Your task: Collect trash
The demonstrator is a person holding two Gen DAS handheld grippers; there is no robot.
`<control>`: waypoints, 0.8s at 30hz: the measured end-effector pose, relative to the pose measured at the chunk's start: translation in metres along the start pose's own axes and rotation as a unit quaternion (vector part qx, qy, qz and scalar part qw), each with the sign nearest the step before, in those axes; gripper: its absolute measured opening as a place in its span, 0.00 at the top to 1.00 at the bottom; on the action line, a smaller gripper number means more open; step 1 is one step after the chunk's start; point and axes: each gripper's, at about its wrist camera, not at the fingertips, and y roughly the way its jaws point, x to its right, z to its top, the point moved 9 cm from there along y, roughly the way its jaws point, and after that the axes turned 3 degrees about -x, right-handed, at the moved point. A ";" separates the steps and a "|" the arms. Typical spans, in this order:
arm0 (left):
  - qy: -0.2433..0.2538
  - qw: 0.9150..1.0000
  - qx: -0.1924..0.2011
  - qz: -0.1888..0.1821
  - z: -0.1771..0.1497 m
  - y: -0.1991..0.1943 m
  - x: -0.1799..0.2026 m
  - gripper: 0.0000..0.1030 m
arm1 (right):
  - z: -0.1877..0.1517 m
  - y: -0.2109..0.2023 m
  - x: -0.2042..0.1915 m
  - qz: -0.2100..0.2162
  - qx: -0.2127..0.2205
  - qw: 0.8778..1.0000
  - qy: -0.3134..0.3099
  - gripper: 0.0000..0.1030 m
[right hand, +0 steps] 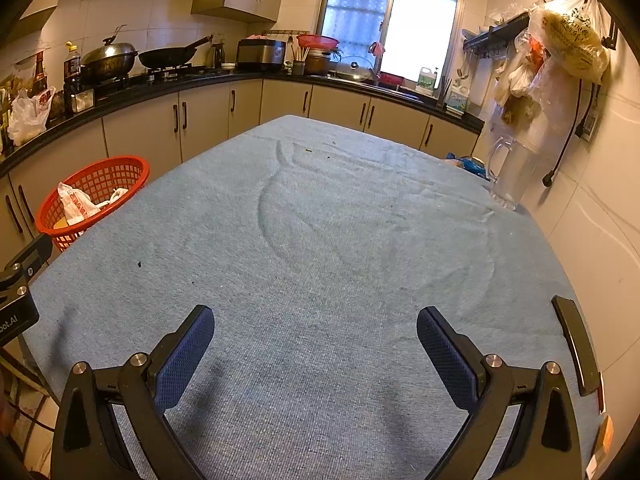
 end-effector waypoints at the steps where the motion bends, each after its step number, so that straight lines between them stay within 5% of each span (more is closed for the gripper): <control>1: 0.000 1.000 0.000 0.000 0.000 0.000 0.000 0.00 | 0.000 0.000 0.000 0.000 -0.001 1.000 0.000 0.00; 24: 0.010 1.000 -0.002 -0.008 0.000 0.006 0.005 0.00 | -0.005 0.005 0.005 0.000 -0.008 1.000 0.006 0.00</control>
